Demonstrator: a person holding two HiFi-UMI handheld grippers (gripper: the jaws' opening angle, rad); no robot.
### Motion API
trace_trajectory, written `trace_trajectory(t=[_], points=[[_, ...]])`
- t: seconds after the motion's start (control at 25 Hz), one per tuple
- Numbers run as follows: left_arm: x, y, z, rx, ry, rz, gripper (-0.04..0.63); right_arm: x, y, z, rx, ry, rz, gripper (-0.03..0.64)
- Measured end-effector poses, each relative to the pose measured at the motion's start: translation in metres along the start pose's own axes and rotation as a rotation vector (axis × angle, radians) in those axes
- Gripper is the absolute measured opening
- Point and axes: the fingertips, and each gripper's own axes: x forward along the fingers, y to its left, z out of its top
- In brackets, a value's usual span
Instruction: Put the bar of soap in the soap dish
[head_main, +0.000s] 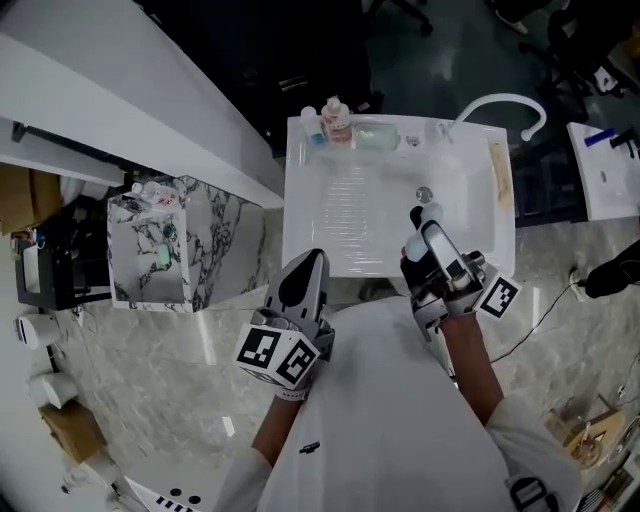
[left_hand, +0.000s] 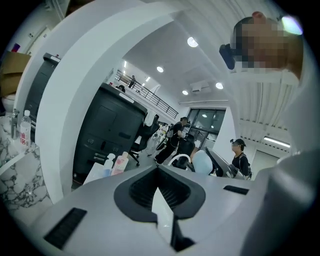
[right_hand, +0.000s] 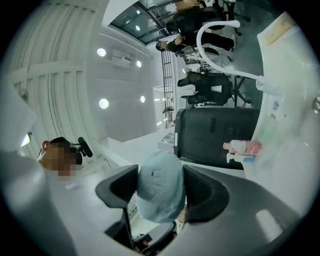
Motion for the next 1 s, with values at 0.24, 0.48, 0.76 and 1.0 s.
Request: trace_trajectory(t=[0.24, 0.48, 0.76, 1.0], points=[[0.05, -0.004, 0.012, 0.029, 0.006, 0.012, 0.008, 0.006, -0.032, 0.029, 0.056, 0.001, -0.012, 0.291], [0.078, -0.014, 0.012, 0.032, 0.027, 0.031, 0.008, 0.02, -0.05, 0.05, 0.083, 0.03, -0.004, 0.291], [0.099, -0.009, 0.006, 0.014, 0.056, 0.024, 0.008, 0.022, -0.066, 0.068, 0.062, 0.001, -0.035, 0.291], [0.108, -0.01, 0.006, 0.008, 0.069, -0.007, 0.008, 0.023, -0.08, 0.068, 0.052, -0.007, -0.082, 0.291]])
